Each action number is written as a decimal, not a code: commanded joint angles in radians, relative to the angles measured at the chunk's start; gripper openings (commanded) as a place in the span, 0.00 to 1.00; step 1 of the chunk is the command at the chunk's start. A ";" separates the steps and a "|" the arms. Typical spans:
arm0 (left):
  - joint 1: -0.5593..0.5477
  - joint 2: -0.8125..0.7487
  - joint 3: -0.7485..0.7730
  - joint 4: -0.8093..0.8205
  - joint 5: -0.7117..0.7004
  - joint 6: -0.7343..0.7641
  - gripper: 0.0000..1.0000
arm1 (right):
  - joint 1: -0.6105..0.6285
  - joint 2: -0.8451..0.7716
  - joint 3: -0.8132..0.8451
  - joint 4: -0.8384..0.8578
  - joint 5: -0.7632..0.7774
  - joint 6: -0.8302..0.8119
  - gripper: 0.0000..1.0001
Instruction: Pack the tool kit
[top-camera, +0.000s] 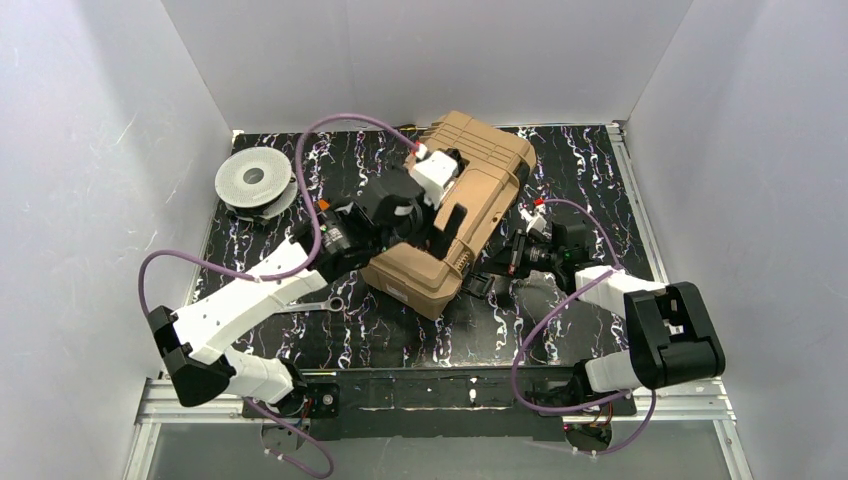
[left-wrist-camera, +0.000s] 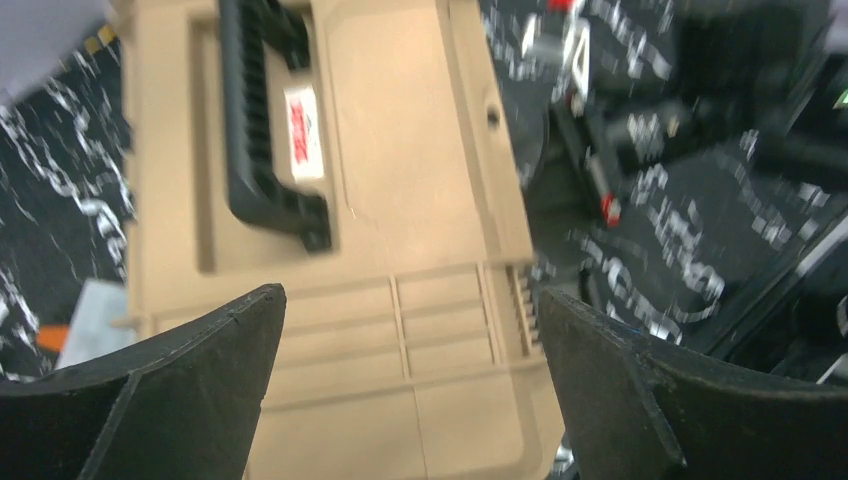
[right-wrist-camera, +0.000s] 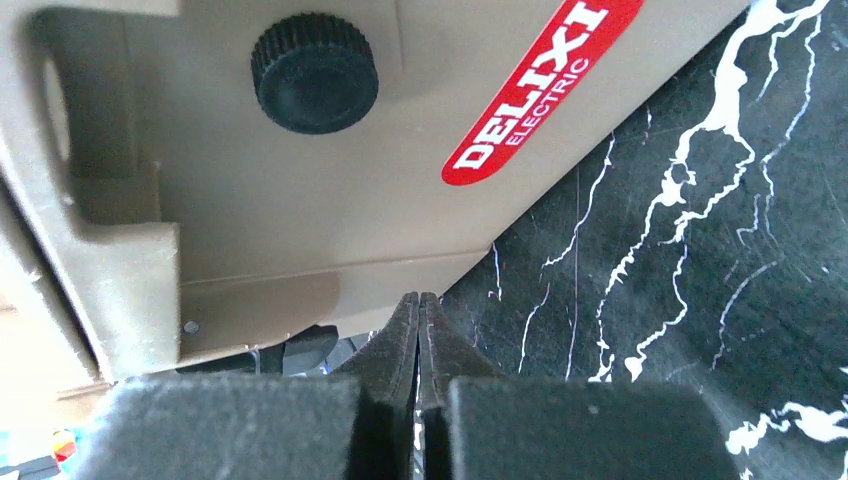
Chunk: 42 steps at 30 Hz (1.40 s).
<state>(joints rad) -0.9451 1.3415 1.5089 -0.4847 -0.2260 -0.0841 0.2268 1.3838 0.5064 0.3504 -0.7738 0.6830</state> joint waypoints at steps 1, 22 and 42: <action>-0.027 -0.101 -0.124 -0.097 -0.083 -0.050 0.98 | 0.023 0.034 0.017 0.106 -0.005 0.022 0.01; 0.272 -0.107 -0.322 -0.054 0.012 -0.097 0.98 | 0.163 0.237 0.335 0.141 0.104 0.127 0.01; -0.008 -0.122 -0.160 -0.118 -0.052 0.021 0.98 | 0.200 0.237 0.194 0.251 -0.066 0.259 0.01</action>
<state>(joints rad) -0.9432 1.1912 1.3247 -0.5629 -0.2310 -0.0757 0.4015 1.6283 0.7074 0.4957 -0.7425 0.8978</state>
